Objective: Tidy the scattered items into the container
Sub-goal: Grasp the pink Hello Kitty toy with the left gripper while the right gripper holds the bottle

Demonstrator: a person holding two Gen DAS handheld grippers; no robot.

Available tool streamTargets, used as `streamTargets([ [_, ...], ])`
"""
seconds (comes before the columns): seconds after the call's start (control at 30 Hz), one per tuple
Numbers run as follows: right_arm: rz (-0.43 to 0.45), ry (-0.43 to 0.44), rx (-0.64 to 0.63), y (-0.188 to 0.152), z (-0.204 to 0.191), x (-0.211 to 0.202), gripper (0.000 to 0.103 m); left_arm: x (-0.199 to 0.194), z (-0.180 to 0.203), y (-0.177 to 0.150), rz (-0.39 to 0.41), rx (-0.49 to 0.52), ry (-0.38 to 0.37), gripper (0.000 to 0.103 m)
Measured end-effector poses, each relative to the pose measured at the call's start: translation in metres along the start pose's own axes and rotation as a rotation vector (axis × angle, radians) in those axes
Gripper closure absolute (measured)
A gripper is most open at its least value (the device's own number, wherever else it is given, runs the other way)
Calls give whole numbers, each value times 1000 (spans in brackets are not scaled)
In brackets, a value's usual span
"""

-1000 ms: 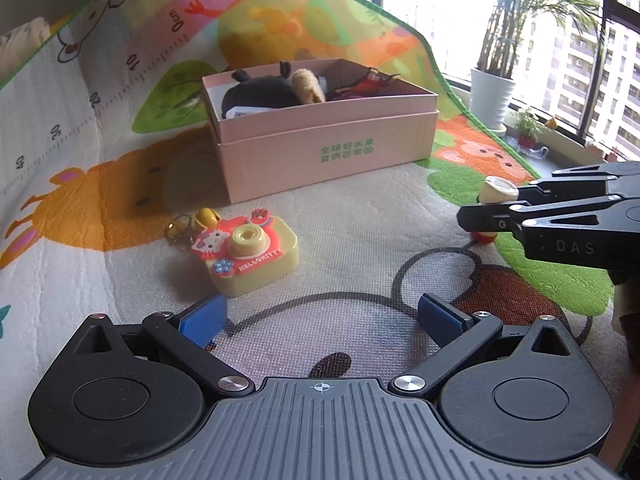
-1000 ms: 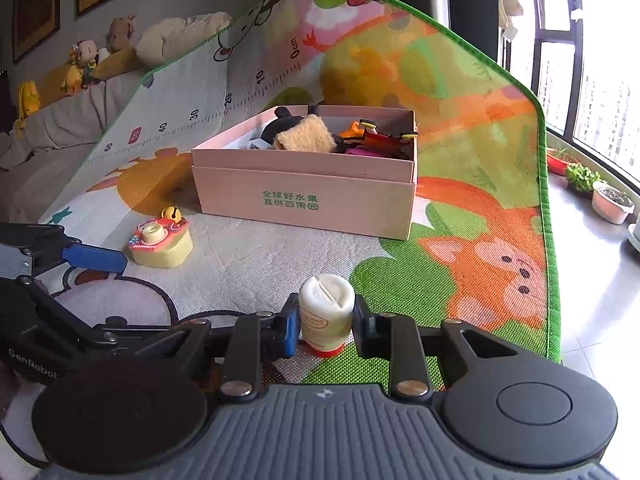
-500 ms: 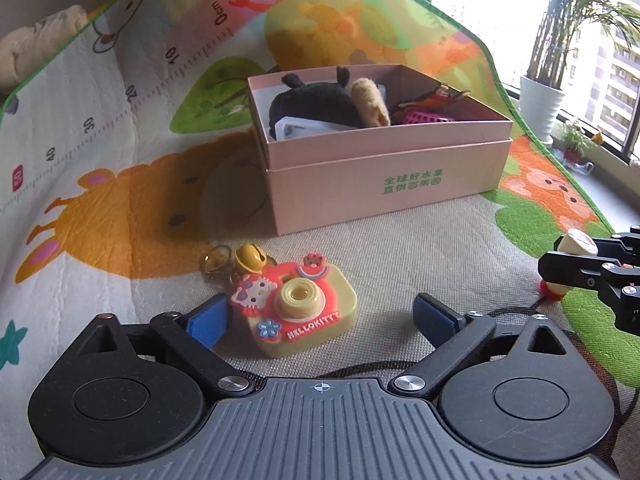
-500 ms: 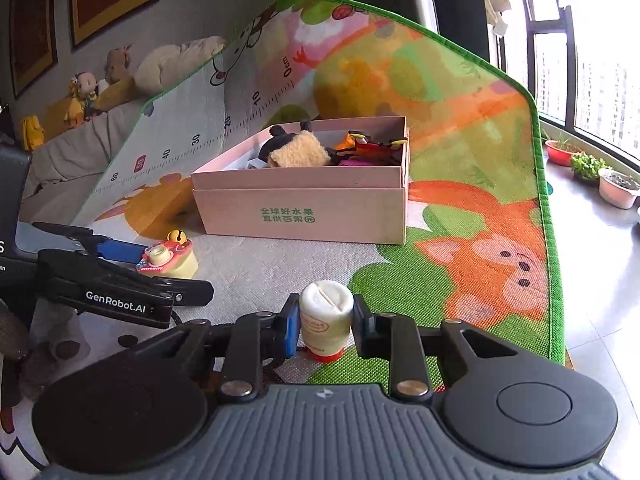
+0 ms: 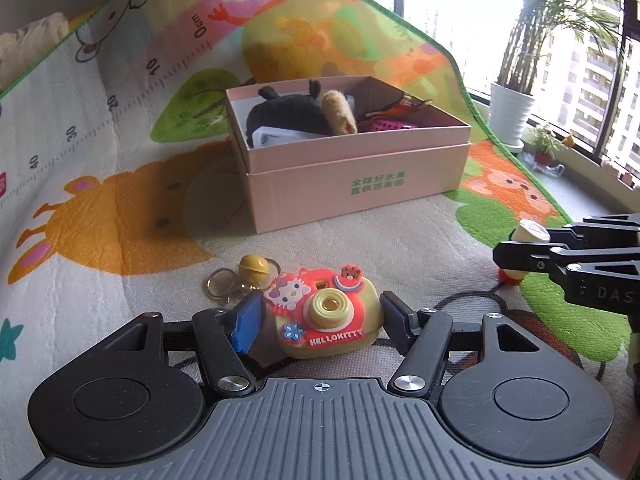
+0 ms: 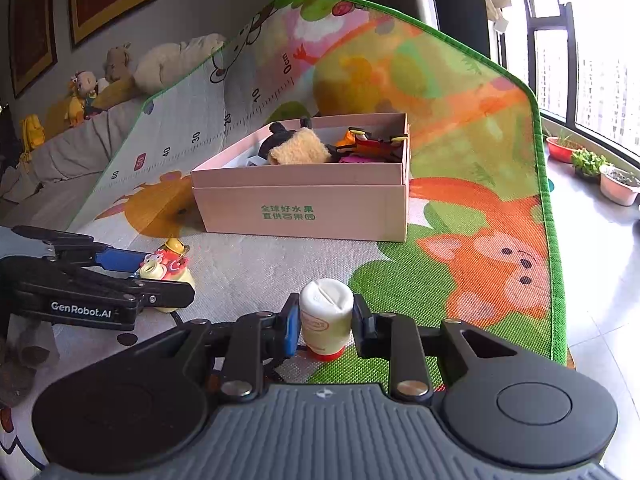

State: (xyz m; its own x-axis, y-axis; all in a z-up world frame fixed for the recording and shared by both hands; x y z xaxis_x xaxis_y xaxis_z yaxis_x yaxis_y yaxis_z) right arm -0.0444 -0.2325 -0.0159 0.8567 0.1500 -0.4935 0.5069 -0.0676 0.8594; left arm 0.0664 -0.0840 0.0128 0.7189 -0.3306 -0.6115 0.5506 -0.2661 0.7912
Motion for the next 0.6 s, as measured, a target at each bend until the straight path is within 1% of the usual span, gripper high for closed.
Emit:
streamTargets([
  [0.3, -17, -39, -22, -1, -1, -6, 78, -11, 10, -4, 5, 32, -39, 35],
  [0.47, -11, -16, -12, -5, 4, -24, 78, -19, 18, -6, 21, 51, -51, 35],
  [0.6, -4, -11, -36, -6, 3, -40, 78, -29, 22, -8, 33, 58, -63, 35],
])
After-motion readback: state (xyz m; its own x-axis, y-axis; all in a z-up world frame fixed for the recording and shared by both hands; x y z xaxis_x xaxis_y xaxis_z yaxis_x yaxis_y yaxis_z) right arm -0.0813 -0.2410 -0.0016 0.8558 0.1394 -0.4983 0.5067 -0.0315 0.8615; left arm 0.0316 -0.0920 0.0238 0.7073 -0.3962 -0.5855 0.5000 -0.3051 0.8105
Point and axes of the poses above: each gripper's, at about its wrist camera, not at the fingertips, and x roughly the way its jaws point, z to its right, y to its top, the point moved 2 cm from there along x, roughly the way its jaws point, and after that the axes turned 3 degrees about z, right-handed, at the moved point
